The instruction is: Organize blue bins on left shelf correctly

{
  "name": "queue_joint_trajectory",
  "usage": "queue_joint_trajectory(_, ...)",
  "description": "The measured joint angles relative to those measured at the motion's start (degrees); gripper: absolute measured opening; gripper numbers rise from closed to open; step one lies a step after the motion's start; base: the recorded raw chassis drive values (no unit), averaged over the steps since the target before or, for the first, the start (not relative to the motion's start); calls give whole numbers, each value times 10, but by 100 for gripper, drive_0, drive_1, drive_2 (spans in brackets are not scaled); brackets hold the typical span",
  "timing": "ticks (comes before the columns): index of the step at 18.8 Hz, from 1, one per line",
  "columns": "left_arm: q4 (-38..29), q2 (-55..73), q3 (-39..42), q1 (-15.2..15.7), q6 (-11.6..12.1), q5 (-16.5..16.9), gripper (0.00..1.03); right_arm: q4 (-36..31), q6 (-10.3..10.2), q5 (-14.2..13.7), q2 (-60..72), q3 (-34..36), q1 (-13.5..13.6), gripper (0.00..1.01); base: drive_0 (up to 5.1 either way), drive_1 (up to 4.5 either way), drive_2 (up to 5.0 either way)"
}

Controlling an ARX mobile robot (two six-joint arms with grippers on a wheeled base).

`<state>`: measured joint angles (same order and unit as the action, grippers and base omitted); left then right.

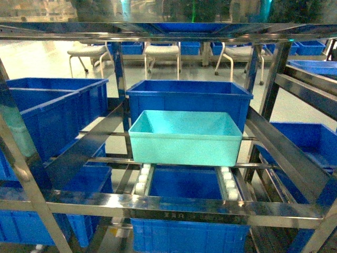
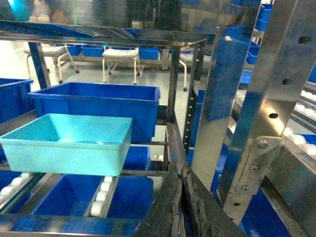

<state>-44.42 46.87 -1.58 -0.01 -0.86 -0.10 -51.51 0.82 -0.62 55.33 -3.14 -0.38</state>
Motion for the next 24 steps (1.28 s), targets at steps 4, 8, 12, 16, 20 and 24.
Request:
queue_joint_trajectory(4, 79, -92, 7, 0, 0, 0, 2, 79, 0, 5, -97, 18, 4, 2, 0, 0, 0)
queue_joint_trajectory(8, 144, -164, 7, 0, 0, 0, 2, 149, 0, 5, -178, 23, 4, 2, 0, 0, 0)
queue_joint_trajectory(12, 206, -228, 7, 0, 0, 0, 2, 216, 0, 5, -250, 23, 4, 2, 0, 0, 0)
queue_joint_trajectory(16, 257, -284, 7, 0, 0, 0, 2, 282, 0, 5, -320, 24, 4, 2, 0, 0, 0)
queue_joint_trajectory(20, 293, -318, 7, 0, 0, 0, 2, 325, 0, 5, -365, 24, 4, 2, 0, 0, 0)
queue_joint_trajectory(24, 325, -350, 7, 0, 0, 0, 2, 364, 0, 5, -404, 24, 4, 2, 0, 0, 0)
